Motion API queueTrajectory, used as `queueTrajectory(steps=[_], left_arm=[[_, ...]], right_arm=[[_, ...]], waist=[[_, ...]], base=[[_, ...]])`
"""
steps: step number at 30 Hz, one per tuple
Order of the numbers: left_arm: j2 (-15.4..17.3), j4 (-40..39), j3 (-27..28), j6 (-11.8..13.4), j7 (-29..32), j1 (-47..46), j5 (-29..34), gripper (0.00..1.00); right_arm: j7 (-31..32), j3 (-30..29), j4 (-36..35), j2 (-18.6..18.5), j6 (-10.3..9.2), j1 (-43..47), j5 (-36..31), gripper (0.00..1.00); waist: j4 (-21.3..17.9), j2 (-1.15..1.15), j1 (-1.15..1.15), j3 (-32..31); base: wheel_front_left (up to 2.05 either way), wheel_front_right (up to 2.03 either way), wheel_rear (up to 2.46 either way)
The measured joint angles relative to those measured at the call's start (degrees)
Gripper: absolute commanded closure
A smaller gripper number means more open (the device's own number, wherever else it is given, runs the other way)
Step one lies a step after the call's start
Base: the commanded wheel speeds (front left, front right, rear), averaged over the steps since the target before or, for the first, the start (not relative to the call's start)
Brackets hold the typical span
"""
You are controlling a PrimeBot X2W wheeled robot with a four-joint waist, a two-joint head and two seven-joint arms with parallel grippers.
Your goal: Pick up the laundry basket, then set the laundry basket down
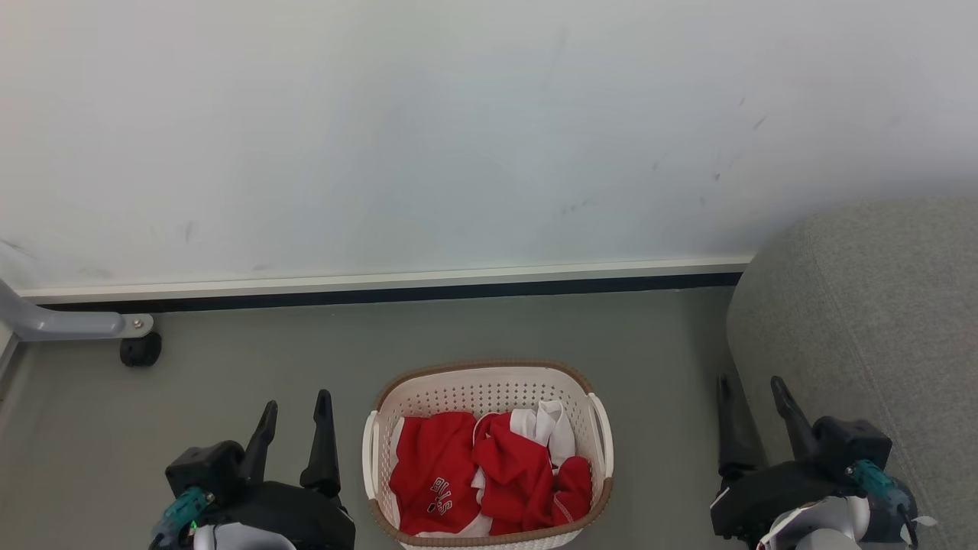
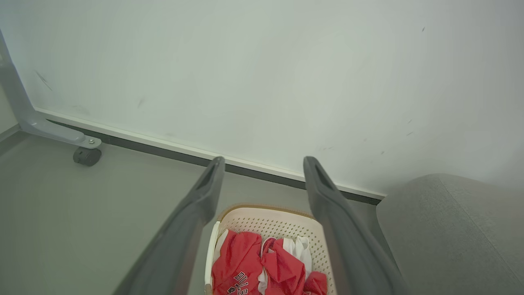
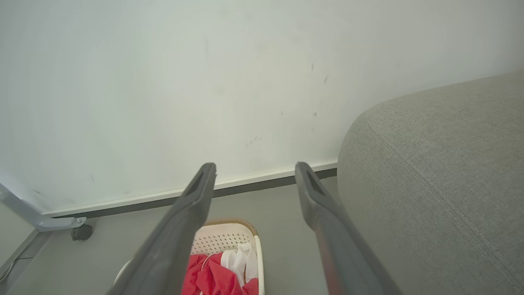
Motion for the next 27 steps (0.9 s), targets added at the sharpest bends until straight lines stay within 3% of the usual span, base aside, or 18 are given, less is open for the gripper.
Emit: queueTrajectory(steps=[15,27], left_arm=[[0.05,1.29,-1.98,2.50,-3.50,-1.19,12.65,0.00],[0.04,1.79,-1.37,2.48,-3.50,-1.25,14.63,0.00]], right_arm=[[-3.50,1.54,0.60,0.59,-2.32,-0.53,-15.16,0.00],[-3.50,0.41,0.29,0.96,-2.33,-0.60,-14.83,0.00]], waist=[[0.22,0.00,0.00,0.04],[0.08,0.00,0.00,0.30]], base=[[0.00,0.00,0.00],[0.00,0.00,0.00]])
